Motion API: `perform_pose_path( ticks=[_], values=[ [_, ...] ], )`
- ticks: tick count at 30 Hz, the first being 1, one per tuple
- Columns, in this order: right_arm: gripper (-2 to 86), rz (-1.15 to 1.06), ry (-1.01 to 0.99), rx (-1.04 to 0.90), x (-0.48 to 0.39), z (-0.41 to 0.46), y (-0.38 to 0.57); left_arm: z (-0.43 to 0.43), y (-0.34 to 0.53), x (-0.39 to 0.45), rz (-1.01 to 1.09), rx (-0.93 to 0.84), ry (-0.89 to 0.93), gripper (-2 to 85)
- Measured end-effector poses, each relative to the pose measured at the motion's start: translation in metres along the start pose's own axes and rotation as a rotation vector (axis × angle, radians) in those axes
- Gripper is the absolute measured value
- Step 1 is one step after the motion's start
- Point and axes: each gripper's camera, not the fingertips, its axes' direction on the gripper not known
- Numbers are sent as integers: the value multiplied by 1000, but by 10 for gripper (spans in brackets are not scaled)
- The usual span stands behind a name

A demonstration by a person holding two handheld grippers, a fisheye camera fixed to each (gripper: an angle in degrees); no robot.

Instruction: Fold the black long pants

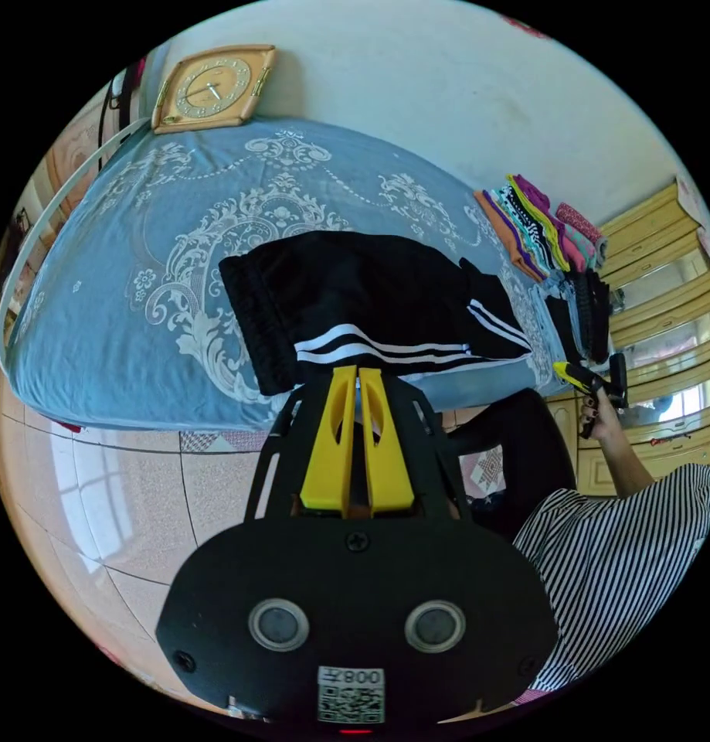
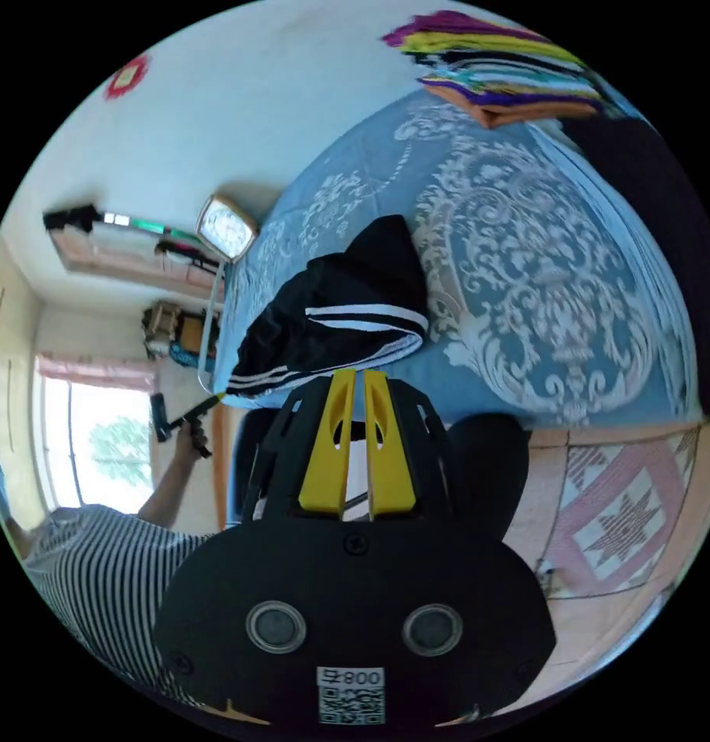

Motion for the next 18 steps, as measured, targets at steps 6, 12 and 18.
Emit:
perform_pose_path(
  ticks=[6, 12, 18],
  values=[
    [76, -401, 331, -128, -126, 94, -52, 18, 36, -7, -32, 23, 15, 59],
    [94, -701, 452, -272, -214, 197, -70, 50, 72, 1, -28, -22, -20, 70],
    [93, -719, 424, -283, -254, 240, -82, 69, 94, 27, 46, -39, -113, 71]
  ],
)
